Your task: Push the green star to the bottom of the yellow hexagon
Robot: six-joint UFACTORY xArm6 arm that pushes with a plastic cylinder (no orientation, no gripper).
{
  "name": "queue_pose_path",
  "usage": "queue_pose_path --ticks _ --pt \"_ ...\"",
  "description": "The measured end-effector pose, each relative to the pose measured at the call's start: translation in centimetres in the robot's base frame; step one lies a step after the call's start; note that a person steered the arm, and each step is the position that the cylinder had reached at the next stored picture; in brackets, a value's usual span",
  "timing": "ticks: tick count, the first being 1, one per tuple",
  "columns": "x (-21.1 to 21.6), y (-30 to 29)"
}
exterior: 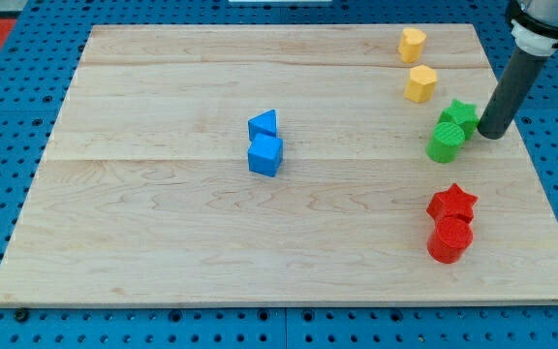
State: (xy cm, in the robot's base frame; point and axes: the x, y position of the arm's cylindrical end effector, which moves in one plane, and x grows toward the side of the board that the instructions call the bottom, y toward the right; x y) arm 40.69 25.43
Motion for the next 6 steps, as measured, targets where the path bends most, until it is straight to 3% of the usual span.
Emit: queue_pose_path --ticks 4,5,6 --pt "-0.9 -4.7" --pt "-2.3 -1.6" --pt "-8.0 3.0"
